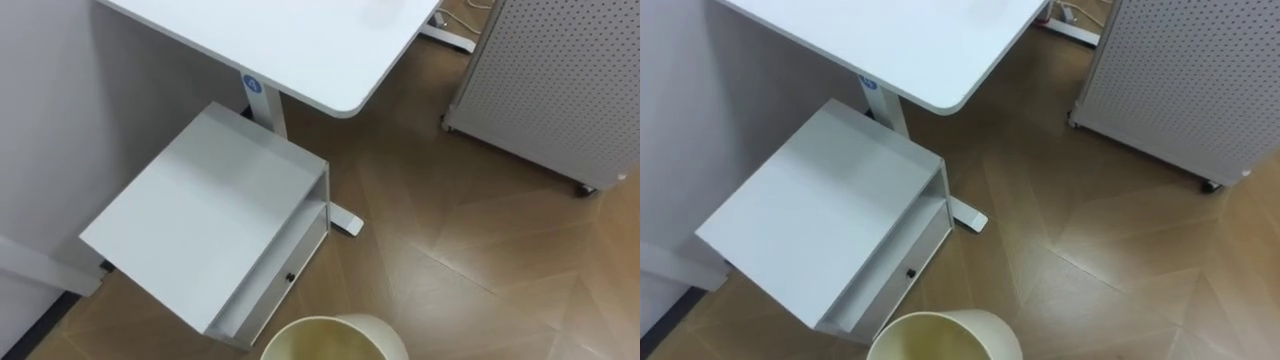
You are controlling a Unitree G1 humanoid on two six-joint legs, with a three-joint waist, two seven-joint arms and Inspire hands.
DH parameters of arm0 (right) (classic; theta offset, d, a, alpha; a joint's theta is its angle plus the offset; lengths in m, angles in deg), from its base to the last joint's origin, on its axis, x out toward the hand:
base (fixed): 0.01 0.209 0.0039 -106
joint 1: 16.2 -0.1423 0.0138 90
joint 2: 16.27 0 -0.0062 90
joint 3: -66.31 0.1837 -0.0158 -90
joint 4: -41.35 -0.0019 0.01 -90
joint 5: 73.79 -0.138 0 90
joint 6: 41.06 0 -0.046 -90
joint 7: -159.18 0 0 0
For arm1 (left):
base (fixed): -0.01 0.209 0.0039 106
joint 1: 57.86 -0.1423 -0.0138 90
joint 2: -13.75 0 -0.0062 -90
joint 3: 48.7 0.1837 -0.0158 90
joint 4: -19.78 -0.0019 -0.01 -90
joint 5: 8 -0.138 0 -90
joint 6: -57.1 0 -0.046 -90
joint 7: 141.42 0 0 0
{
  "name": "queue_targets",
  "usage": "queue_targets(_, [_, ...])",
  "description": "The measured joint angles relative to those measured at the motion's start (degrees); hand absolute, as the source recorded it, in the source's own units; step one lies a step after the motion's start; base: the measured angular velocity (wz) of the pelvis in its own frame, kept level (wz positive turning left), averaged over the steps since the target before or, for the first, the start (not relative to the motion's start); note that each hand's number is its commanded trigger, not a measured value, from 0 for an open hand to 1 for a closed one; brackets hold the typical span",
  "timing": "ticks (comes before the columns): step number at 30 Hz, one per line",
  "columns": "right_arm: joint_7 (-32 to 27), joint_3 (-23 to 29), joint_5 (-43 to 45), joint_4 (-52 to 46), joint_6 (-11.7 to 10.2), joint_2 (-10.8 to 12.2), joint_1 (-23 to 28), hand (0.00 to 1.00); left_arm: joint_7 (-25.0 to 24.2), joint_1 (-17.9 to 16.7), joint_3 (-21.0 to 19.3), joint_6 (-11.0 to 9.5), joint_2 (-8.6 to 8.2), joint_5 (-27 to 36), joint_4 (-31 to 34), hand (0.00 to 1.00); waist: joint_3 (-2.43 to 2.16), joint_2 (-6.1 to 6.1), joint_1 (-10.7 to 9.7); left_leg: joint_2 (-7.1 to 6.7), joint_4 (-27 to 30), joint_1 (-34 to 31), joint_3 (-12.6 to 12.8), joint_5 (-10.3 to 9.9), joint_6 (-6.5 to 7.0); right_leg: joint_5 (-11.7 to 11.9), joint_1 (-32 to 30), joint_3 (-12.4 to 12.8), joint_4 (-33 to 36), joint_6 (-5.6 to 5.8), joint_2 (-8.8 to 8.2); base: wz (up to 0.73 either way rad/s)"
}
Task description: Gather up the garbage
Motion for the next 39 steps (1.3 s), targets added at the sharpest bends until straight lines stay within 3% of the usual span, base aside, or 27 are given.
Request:
queue_targets(16, [0.86,0.76,0.23,-0.06,0.03,-0.02,0.00,1.00,5.35,0.09,-6.42,-1.38,0.20,-8.20,4.43,0.00,0.12,-0.18,-0.01,0.01,-0.70,-0.38,0.01,0.04,-0.05,0.13,-0.32,-0.13,-0.34,-0.04,0.15,0.00])
queue_targets(21, [1.58,1.09,0.20,-0.05,0.06,-0.09,0.02,1.00,6.53,0.12,-6.45,-1.38,0.57,-8.35,4.54,0.00,0.15,-0.24,-0.08,-0.06,-1.28,-0.41,0.04,0.11,0.02,0.27,-0.29,-0.19,-0.99,0.18,0.19,0.00])
queue_targets(27, [2.50,1.13,0.21,-0.05,0.07,0.16,0.12,1.00,7.85,0.12,-6.42,-1.65,1.17,-8.34,5.42,0.00,0.23,-1.18,-0.26,-0.12,-1.68,-0.02,0.13,0.15,0.06,0.29,0.00,-0.18,-1.30,0.32,0.17,0.00])
queue_targets(39, [2.78,3.54,1.02,-0.07,0.11,-0.02,1.57,1.00,9.51,0.23,-8.01,-2.69,1.51,-8.16,6.89,0.00,0.47,-0.95,-0.03,-0.07,-4.07,4.72,0.12,0.32,0.23,1.40,5.42,-0.36,-5.06,1.10,0.87,0.00])
